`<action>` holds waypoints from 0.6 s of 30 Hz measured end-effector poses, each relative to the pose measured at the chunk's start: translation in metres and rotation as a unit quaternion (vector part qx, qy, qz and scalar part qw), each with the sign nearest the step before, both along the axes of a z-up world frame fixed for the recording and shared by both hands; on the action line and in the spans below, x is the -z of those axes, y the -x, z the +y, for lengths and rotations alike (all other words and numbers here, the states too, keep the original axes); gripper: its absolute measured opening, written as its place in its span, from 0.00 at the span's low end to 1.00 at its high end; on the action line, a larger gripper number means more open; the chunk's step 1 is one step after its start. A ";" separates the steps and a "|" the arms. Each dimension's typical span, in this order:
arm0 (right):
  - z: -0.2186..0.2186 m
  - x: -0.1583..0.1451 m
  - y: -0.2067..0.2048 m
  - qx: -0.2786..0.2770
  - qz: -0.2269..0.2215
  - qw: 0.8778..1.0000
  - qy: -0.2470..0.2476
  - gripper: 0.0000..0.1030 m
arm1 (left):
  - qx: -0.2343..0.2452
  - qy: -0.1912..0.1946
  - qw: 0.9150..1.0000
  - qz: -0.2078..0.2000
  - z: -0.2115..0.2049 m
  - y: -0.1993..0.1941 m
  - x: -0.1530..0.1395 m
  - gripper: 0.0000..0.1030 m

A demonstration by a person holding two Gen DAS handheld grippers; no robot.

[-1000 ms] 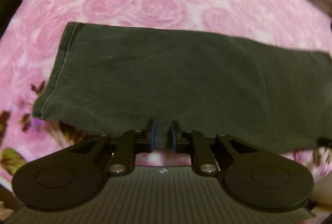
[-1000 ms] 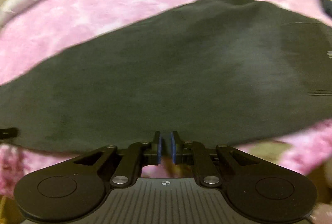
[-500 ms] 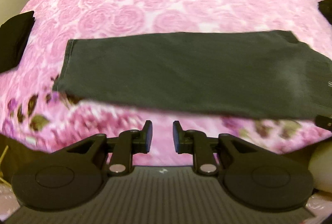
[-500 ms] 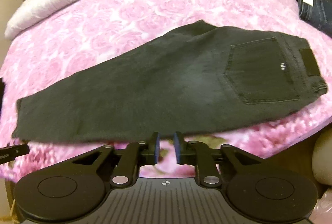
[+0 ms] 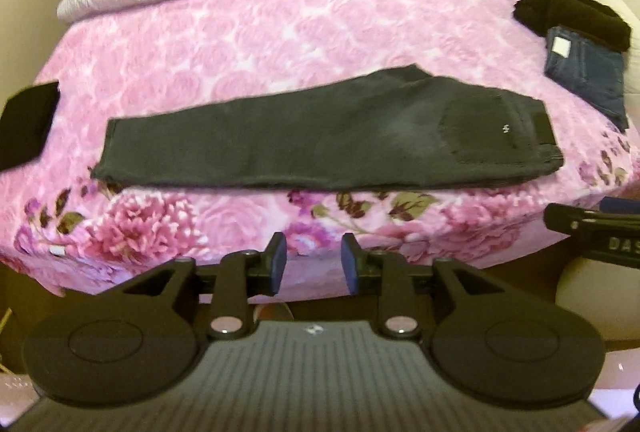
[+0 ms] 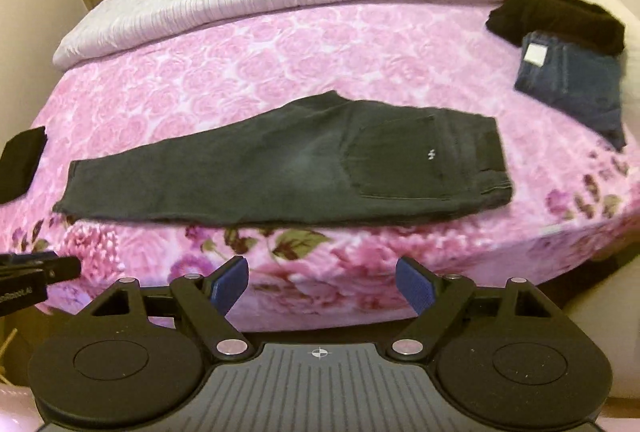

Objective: Fold clothes
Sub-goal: 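Open both grippers and pull back from the flat jeans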

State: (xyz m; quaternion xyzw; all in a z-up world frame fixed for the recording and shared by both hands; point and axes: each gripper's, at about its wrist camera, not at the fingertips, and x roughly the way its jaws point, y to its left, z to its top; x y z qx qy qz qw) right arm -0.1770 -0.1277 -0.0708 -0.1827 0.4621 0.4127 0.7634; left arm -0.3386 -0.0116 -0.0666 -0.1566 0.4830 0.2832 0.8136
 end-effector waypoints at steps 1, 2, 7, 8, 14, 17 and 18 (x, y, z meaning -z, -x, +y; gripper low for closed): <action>0.001 -0.005 0.003 -0.001 -0.004 1.000 0.002 0.81 | 0.001 -0.003 1.000 -0.002 -0.005 0.002 -0.006 0.26; 0.003 -0.011 0.007 -0.002 -0.009 1.000 0.004 0.81 | 0.001 -0.005 1.000 -0.003 -0.007 0.005 -0.010 0.26; 0.005 -0.031 0.026 -0.006 -0.040 0.999 0.005 0.81 | -0.007 -0.018 1.000 -0.002 -0.009 0.015 -0.020 0.26; 0.005 -0.033 0.029 -0.008 -0.043 0.999 0.002 0.81 | -0.009 -0.019 1.000 -0.002 -0.009 0.017 -0.021 0.26; 0.003 -0.041 0.042 -0.013 -0.040 0.999 -0.008 0.81 | -0.017 -0.027 0.999 -0.010 -0.008 0.033 -0.030 0.26; 0.000 -0.045 0.045 -0.017 -0.043 0.999 -0.013 0.81 | -0.021 -0.029 0.999 -0.013 -0.009 0.039 -0.033 0.26; -0.001 -0.046 0.046 -0.019 -0.044 0.999 -0.014 0.81 | -0.023 -0.029 0.999 -0.013 -0.010 0.040 -0.033 0.26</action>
